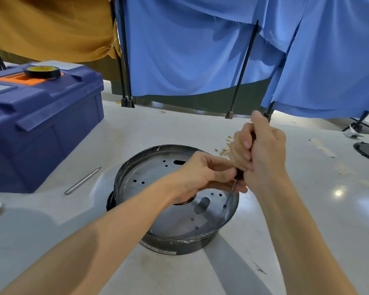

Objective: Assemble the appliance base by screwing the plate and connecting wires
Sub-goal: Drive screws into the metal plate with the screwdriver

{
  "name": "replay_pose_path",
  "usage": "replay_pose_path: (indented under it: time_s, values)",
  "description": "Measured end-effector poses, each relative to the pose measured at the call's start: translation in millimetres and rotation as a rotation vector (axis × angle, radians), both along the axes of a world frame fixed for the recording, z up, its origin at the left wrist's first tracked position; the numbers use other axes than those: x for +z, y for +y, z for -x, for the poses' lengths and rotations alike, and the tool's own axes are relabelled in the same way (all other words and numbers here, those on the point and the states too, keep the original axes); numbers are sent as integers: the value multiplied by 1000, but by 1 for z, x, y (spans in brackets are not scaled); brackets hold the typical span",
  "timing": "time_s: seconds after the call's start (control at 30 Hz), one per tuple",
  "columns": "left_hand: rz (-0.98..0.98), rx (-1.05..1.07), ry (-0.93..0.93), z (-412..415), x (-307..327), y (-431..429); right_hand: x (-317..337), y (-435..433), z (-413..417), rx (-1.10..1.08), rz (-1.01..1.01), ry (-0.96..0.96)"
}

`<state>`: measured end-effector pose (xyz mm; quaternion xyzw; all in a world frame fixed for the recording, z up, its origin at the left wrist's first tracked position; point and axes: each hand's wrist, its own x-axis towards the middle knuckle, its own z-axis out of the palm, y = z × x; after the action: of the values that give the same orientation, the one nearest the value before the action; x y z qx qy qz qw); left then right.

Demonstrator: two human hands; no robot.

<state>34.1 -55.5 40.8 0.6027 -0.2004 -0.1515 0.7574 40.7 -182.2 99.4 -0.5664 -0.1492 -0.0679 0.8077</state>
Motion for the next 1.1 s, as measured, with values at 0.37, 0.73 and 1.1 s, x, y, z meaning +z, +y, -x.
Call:
replay_pose_path:
  time_s: [0.37,0.73,1.1]
  values:
    - [-118,-87,-39,2,2,1,13,-20,-4,491,90,68]
    - [-208,74,-125,4,6,5,-13,36,28,-714,97,-218]
    - [-1127,24,-484,44,12,5,13,-62,10,-554,-64,361]
